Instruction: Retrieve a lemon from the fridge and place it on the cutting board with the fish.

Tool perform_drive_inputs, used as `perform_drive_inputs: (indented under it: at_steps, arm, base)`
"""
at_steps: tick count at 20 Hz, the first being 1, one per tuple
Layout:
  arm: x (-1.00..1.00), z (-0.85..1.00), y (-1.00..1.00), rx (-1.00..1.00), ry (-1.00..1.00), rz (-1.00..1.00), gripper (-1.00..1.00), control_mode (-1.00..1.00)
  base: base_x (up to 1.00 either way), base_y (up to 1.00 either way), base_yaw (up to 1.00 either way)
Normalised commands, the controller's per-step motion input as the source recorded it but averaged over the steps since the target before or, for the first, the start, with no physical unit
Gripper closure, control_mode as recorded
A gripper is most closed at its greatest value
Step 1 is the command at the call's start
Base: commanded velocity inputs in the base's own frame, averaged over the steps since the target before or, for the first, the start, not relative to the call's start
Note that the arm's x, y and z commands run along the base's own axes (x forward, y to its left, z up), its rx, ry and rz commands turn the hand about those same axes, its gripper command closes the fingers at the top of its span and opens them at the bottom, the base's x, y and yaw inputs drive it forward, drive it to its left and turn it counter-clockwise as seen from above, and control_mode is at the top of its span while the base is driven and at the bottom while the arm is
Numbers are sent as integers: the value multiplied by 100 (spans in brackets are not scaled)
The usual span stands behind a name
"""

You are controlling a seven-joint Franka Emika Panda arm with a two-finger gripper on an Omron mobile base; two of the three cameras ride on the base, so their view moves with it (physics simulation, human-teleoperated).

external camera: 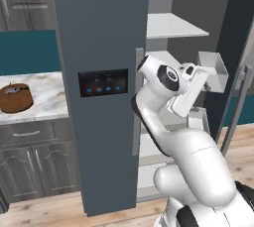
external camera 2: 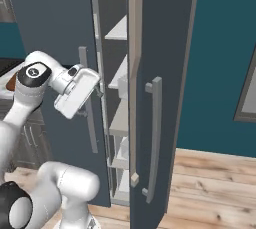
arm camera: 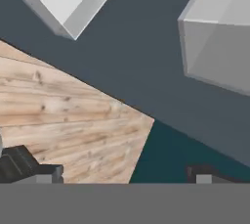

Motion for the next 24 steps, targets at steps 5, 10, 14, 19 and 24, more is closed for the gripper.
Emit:
perform_drive_inputs:
  at_steps: [5,10,14,19,24]
  arm:
    - [67,-4,0,-16,8,0,-100,-100]
    - [70,-11,-23,0,-8,2,-100,-100]
    - [60,11,-30,0,-17,8,-100,-100]
    - [49,4,-46,0,-6,5,-100,-100]
    - [51,6,-67,0,-1,7,-100,-100]
  base:
    - [0,0,0]
    - [0,0,0]
    - [0,0,0]
    - [0,0,0]
    - [0,0,0]
